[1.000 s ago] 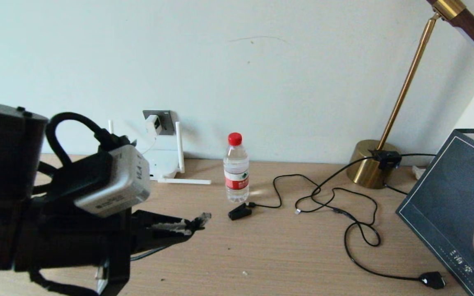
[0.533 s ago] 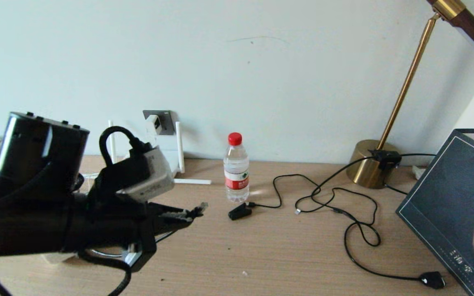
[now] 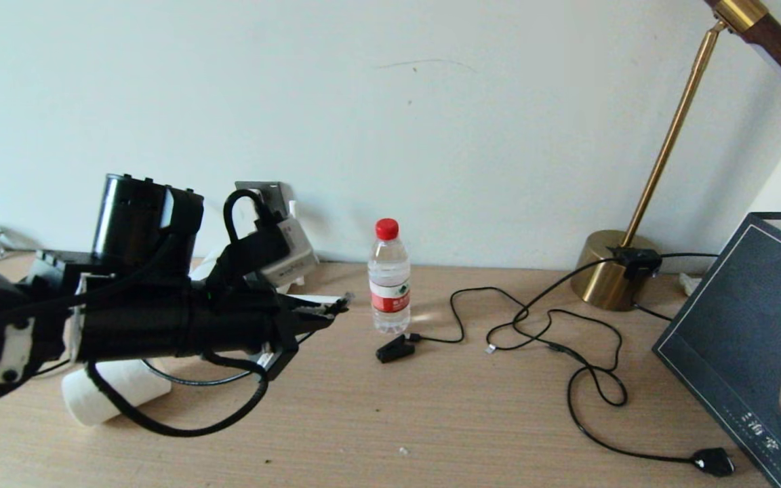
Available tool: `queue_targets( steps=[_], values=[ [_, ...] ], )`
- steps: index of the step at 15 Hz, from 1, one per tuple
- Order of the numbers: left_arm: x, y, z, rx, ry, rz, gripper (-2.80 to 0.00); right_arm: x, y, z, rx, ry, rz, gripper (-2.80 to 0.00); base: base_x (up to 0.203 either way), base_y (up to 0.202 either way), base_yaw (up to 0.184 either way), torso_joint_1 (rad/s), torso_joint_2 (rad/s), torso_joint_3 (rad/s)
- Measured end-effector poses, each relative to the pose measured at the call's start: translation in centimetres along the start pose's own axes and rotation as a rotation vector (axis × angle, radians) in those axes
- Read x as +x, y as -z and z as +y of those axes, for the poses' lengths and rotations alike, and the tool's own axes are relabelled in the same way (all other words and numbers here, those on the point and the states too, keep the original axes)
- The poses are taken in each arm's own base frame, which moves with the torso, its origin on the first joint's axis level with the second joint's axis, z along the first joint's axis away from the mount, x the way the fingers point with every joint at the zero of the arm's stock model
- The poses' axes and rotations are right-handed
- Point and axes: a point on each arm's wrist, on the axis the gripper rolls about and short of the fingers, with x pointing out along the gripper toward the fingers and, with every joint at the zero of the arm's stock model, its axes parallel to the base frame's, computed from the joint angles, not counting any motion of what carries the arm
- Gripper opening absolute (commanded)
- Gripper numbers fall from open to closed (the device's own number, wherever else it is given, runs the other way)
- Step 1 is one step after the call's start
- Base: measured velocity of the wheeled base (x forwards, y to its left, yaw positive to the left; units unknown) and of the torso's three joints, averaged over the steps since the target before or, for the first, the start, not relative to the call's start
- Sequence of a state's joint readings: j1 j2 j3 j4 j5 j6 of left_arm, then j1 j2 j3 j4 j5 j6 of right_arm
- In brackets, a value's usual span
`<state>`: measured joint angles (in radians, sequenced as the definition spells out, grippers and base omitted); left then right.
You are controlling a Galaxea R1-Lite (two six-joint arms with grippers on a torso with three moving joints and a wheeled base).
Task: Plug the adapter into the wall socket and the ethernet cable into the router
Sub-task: Hand it to the other hand
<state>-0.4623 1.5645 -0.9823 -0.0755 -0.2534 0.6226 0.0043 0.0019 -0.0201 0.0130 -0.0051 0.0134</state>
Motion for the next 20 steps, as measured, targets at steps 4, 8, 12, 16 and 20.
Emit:
queue_targets(
  steps=[4, 8, 12, 16, 20],
  values=[
    [-0.7, 1.1, -0.9, -0.008, 0.016, 0.027, -2.80, -1.1, -7.7, 0.2, 0.196, -0.078, -0.087, -2.80, 0.000, 0.000, 0.000, 0.000, 0.00, 0.000],
    [-1.9, 1.8, -1.7, -0.010, 0.007, 0.043, -2.80, 4.9, -15.7, 0.9, 0.306, -0.263, 0.133, -2.80, 0.000, 0.000, 0.000, 0.000, 0.00, 0.000],
    [-1.9, 1.5, -1.8, 0.009, 0.009, 0.034, -2.80, 15.4, -20.8, 3.7, 0.320, -0.526, 0.352, -2.80, 0.000, 0.000, 0.000, 0.000, 0.00, 0.000],
    [-1.4, 0.6, -1.7, 0.038, 0.018, 0.012, -2.80, 22.1, -21.1, 10.9, 0.294, -0.677, 0.505, -2.80, 0.000, 0.000, 0.000, 0.000, 0.00, 0.000],
    [0.1, -1.9, -0.9, 0.084, 0.016, -0.048, -2.80, 24.4, -20.0, 15.3, 0.322, -0.781, 0.612, 0.00, 0.000, 0.000, 0.000, 0.000, 0.00, 0.000]
  ],
)
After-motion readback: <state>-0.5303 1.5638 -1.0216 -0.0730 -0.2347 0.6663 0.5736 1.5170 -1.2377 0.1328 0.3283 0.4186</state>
